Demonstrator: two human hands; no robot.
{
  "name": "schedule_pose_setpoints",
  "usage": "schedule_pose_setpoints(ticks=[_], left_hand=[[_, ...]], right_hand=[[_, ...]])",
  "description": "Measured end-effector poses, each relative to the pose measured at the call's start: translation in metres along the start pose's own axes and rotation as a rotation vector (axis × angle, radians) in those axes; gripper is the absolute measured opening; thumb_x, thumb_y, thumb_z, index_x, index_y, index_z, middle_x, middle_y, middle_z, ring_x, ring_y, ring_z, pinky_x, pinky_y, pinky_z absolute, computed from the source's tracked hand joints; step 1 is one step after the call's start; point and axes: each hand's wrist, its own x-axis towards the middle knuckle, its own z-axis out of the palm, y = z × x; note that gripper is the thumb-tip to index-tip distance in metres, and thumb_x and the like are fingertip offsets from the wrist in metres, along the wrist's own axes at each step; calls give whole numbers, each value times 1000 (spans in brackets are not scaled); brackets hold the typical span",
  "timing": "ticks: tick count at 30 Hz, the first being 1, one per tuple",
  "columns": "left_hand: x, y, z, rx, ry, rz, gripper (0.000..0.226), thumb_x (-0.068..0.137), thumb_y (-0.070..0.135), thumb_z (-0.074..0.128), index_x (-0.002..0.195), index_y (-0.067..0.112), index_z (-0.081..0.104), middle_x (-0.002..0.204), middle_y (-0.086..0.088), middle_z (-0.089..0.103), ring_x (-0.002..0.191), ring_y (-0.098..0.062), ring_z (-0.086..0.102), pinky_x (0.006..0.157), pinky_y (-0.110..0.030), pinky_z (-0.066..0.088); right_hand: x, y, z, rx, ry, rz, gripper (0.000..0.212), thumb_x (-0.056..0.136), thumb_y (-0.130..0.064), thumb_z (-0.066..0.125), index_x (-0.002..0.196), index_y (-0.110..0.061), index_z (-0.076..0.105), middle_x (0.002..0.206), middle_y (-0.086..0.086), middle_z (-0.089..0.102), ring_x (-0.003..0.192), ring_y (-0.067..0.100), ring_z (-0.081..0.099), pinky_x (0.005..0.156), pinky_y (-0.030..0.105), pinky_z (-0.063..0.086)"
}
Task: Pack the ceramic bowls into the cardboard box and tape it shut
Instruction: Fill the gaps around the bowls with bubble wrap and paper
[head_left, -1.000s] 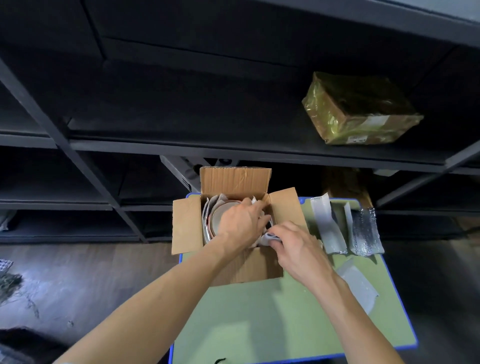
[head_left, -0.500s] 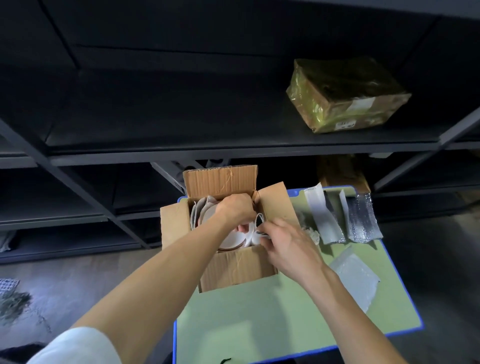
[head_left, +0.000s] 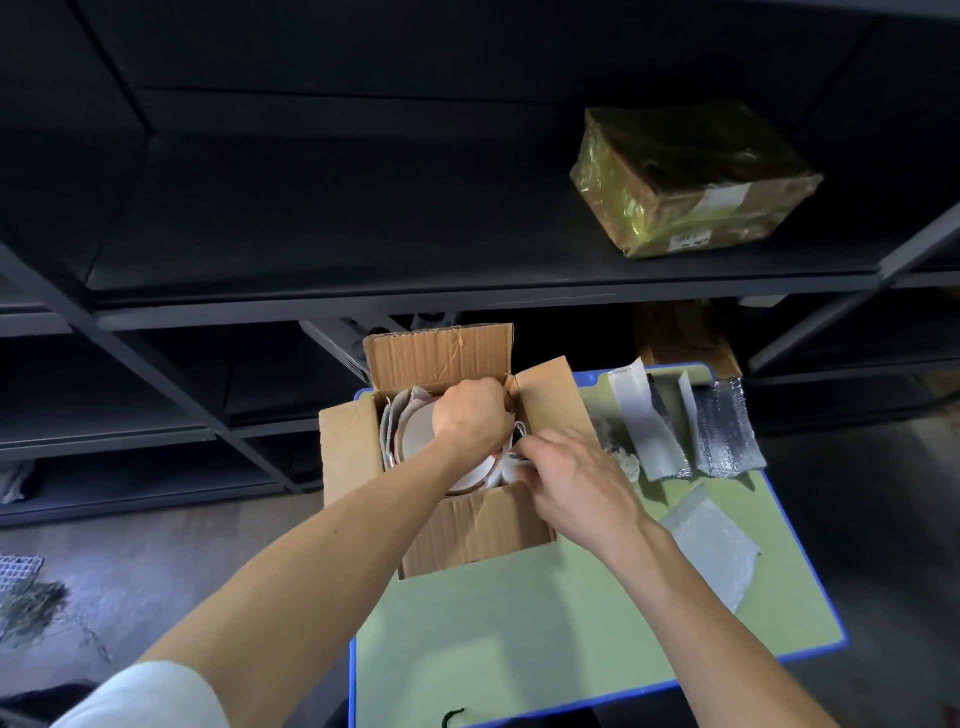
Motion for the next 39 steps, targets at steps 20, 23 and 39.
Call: schedule_pose_setpoints(ticks=[20,23,39], left_hand=[[-4,-8,-2,-29,-43,48,13,75,24,57,71,18,68,52,7,68,57,-9,67,54,-23,50],[-3,-9,-2,-49,-23,51,14,80,23,58,67,20,64,53,5,68,58,-9,68,56,-25,53],[-3,-12,-5,-124,-1,50,22,83,25,61,62,29,57,62,3,70,72,-19,71,66,-31,57]], right_hand=[[0,8,2,-74,44,-83,20,98,-22,51,98,-28,70,95,-15,62,94,14,44,62,26,30],[0,9,1,-50,28,-102,25,97,-15,52,105,-29,72,97,-15,65,93,15,44,62,27,30],[14,13,12,-47,32,-103,22,78,0,67,85,-20,73,85,-3,60,92,23,56,63,37,49]])
